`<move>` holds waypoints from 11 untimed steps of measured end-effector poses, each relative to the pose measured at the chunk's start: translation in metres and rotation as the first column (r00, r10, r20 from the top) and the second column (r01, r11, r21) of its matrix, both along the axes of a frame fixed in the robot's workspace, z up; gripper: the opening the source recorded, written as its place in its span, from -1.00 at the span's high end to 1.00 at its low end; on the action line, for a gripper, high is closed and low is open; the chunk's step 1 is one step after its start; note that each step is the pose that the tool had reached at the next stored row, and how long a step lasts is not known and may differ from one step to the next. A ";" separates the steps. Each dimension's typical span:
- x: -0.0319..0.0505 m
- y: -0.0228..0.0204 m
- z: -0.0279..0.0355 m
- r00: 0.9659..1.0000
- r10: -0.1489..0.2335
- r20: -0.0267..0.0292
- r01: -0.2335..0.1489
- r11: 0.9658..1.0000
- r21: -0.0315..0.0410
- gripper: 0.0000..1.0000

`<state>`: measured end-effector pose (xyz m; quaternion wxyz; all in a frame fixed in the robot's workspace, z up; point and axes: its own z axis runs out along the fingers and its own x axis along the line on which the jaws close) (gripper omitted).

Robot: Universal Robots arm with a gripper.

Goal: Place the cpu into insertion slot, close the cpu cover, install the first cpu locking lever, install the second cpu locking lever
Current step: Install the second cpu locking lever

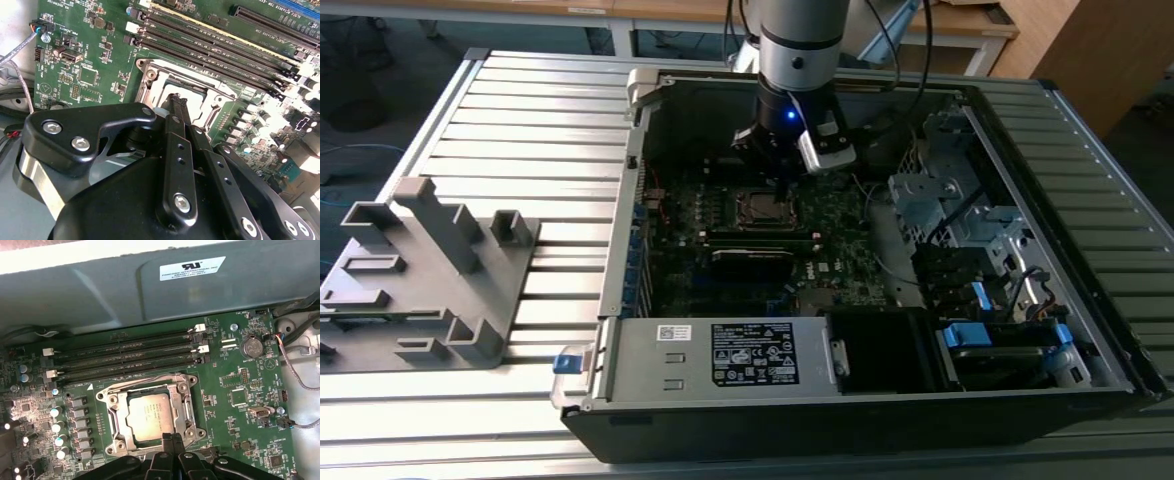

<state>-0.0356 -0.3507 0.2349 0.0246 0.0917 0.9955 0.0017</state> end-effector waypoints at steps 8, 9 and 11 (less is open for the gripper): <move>-0.0001 -0.0016 0.0000 1.000 0.000 0.000 0.000 1.000 0.000 0.80; -0.0001 -0.0023 0.0000 1.000 0.000 0.000 0.000 1.000 0.000 0.80; 0.0000 -0.0038 0.0000 1.000 0.000 0.000 0.000 1.000 0.000 0.80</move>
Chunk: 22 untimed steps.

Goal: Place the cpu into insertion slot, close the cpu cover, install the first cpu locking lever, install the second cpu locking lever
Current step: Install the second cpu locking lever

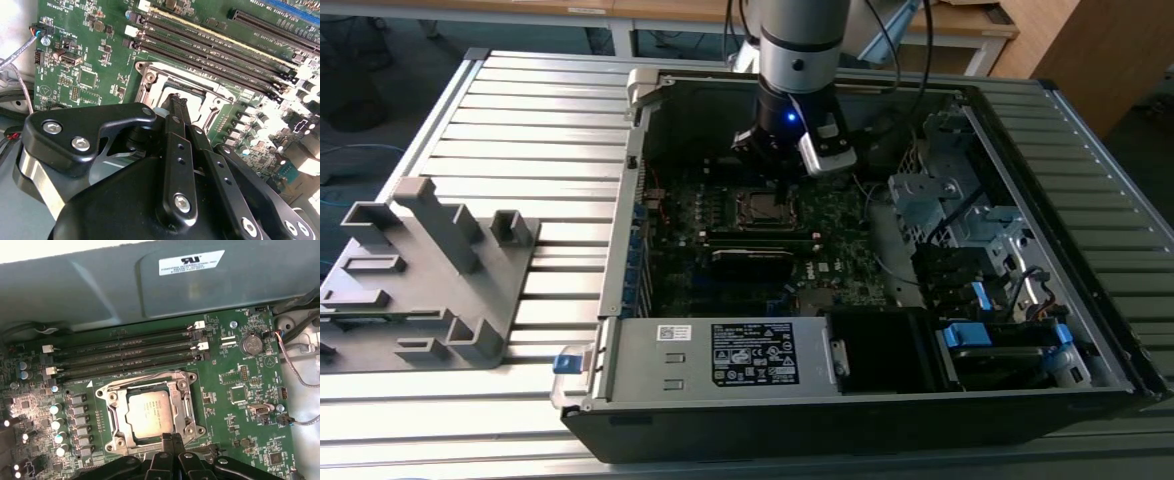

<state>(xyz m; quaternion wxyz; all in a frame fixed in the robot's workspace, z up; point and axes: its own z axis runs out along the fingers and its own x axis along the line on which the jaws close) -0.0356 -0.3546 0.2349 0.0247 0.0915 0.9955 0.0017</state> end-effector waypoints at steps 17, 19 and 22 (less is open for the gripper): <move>0.0000 -0.0098 0.0000 1.000 0.000 0.000 0.000 1.000 -0.001 0.80; -0.0001 -0.0098 0.0000 1.000 0.000 0.000 0.000 1.000 -0.001 0.80; -0.0009 -0.0099 -0.0001 1.000 0.000 0.000 0.000 1.000 -0.001 0.80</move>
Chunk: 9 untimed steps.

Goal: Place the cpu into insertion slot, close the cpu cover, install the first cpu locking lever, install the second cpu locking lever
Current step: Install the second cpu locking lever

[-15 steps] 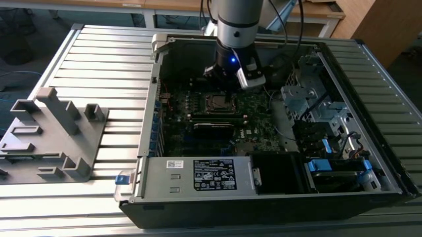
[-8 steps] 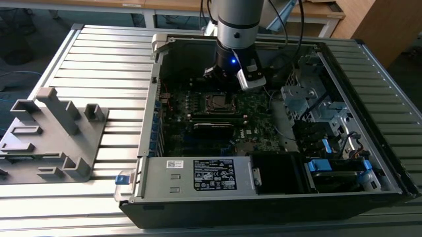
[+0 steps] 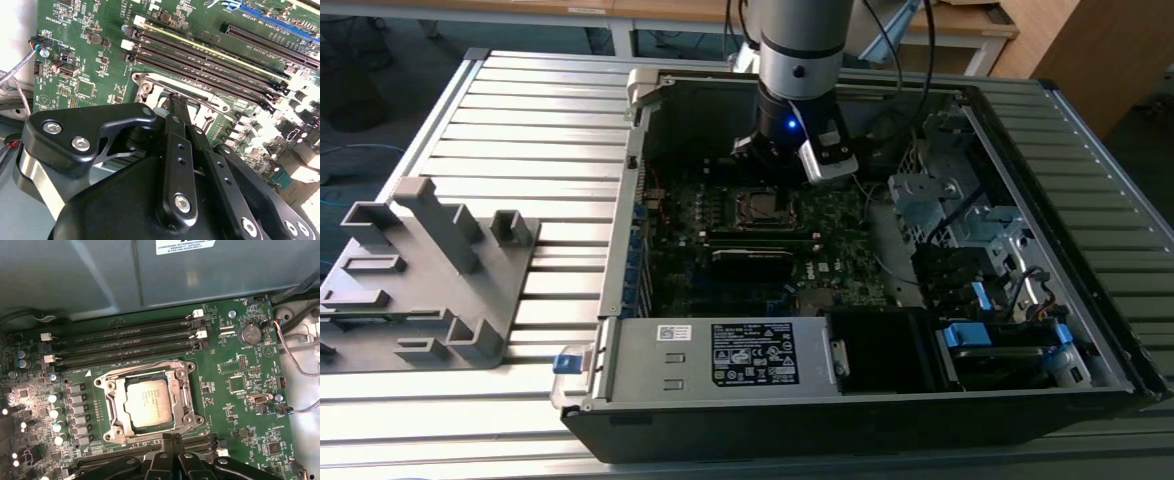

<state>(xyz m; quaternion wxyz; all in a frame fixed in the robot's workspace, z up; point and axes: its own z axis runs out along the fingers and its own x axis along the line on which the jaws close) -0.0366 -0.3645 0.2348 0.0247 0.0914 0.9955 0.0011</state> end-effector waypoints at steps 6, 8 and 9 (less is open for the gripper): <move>-0.0056 -0.0001 -0.0003 1.000 0.000 0.000 0.000 1.000 -0.002 0.80; -0.0065 -0.0005 -0.0003 1.000 0.001 0.000 -0.001 1.000 -0.003 0.80; -0.0067 -0.0009 -0.0003 1.000 0.001 0.000 -0.001 1.000 -0.004 0.80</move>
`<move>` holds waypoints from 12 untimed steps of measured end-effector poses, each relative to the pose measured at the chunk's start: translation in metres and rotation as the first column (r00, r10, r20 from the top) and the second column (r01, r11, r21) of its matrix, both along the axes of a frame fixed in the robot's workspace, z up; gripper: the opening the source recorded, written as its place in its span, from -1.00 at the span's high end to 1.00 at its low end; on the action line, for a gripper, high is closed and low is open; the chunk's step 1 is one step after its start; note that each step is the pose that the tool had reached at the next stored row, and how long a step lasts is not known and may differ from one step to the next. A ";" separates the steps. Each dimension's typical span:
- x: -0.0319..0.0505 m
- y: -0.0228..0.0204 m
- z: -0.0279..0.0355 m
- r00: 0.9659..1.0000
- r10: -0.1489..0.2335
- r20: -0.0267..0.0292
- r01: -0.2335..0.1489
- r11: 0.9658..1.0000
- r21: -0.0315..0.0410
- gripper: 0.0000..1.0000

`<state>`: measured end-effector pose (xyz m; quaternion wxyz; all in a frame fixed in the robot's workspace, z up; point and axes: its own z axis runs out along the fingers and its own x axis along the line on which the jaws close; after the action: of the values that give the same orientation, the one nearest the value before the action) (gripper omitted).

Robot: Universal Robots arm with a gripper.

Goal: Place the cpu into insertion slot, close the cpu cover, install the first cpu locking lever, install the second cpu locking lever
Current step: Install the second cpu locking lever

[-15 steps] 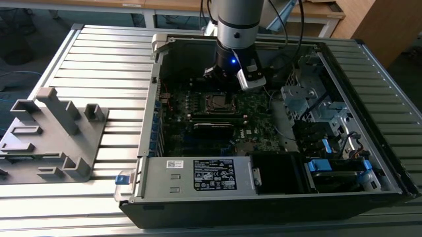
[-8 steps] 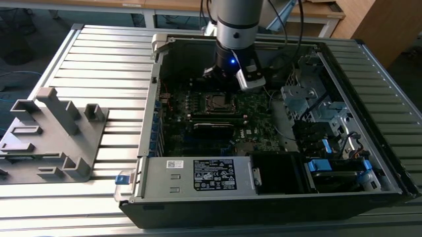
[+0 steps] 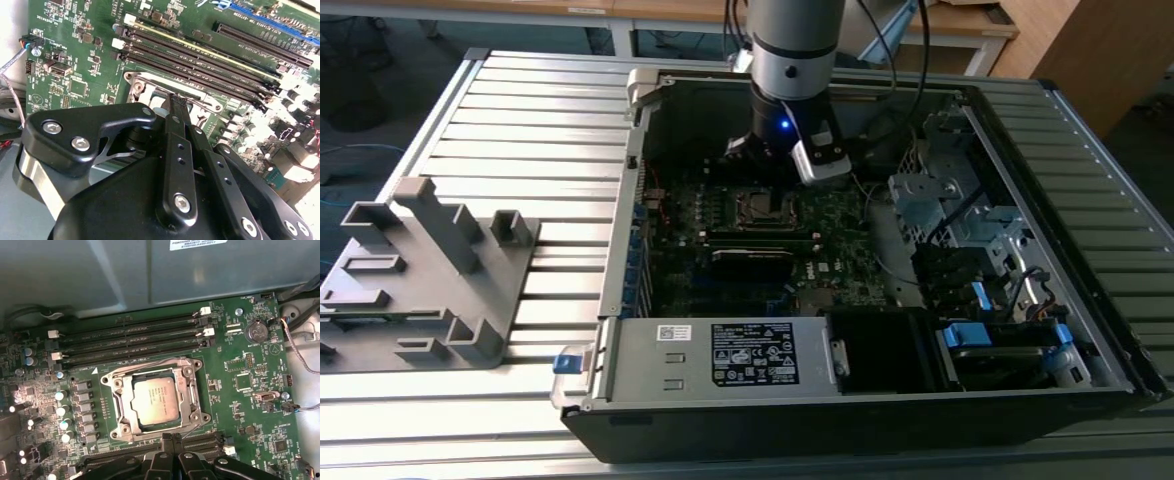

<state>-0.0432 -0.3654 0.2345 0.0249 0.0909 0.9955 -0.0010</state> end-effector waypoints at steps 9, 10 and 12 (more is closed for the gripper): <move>-0.0046 -0.0044 -0.0004 1.000 0.002 0.000 -0.002 1.000 -0.004 0.80; -0.0057 -0.0047 -0.0005 1.000 0.002 0.000 -0.002 1.000 -0.004 0.80; -0.0079 -0.0052 -0.0007 1.000 0.003 0.000 -0.003 1.000 -0.005 0.80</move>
<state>-0.0512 -0.3706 0.2338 0.0251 0.0896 0.9957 -0.0035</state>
